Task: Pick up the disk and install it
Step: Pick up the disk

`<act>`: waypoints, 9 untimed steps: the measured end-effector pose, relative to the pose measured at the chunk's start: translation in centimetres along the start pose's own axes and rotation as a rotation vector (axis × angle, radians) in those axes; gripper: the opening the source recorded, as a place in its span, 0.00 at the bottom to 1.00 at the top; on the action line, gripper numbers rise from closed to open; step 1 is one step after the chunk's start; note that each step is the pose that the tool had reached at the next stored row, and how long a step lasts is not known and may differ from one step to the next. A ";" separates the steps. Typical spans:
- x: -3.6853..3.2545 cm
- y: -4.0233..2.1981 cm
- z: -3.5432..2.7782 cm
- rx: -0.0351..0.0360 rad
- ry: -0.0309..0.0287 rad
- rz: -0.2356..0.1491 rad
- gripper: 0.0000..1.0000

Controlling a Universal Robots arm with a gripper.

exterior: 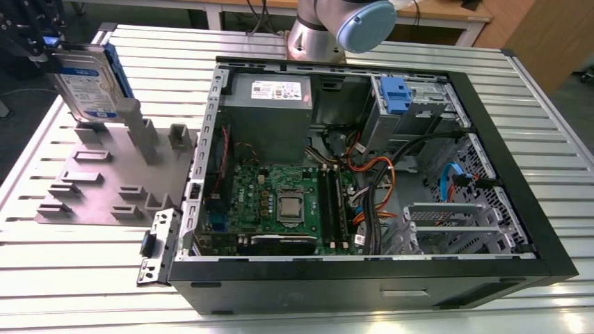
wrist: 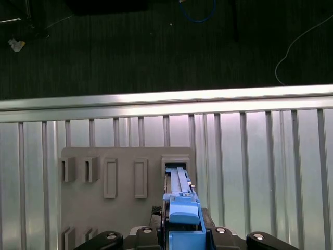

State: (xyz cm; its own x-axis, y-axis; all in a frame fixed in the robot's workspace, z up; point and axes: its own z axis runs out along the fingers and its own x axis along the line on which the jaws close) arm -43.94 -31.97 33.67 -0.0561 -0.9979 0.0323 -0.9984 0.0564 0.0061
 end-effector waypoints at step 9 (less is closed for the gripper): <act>0.01 0.00 -0.28 0.0000 0.0000 0.000 0.36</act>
State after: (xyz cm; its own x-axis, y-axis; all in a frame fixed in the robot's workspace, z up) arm -43.94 -31.97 33.95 -0.0561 -0.9979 0.0323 -0.9984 0.0563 0.0061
